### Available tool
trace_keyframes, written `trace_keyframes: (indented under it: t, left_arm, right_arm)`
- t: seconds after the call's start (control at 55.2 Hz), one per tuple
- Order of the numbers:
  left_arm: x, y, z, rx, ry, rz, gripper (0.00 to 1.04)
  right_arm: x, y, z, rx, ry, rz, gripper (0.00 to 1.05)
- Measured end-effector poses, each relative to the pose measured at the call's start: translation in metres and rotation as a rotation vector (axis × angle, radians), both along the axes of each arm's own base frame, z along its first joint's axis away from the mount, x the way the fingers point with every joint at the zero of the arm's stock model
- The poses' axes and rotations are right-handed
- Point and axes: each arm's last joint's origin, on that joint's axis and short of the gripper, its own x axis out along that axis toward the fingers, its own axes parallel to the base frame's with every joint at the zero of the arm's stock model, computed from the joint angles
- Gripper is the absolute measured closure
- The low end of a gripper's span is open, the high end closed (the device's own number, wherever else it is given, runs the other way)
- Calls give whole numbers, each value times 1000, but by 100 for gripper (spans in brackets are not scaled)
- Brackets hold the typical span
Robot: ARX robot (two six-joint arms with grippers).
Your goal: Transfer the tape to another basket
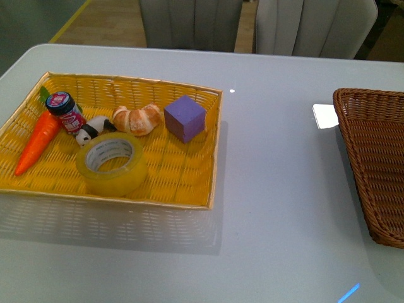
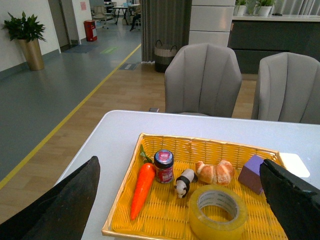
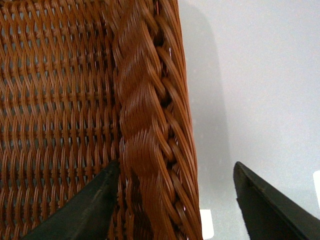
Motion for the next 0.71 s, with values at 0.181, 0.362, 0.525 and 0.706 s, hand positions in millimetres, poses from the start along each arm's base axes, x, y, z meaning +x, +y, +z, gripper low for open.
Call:
trace_keyframes:
  t: [0.181, 0.362, 0.525, 0.706]
  left_arm:
    - [0, 0, 0, 0, 0, 0, 9]
    - [0, 0, 0, 0, 0, 0, 9]
    - [0, 0, 0, 0, 0, 0, 9]
    - [0, 0, 0, 0, 0, 0, 9]
  right_arm:
    - [-7, 9, -6, 52, 12, 13, 69]
    - [-13, 49, 5, 168, -30, 20, 101]
    - [-14, 109, 2, 238, -31, 80, 101]
    - [-13, 155, -3, 292, -15, 134, 101]
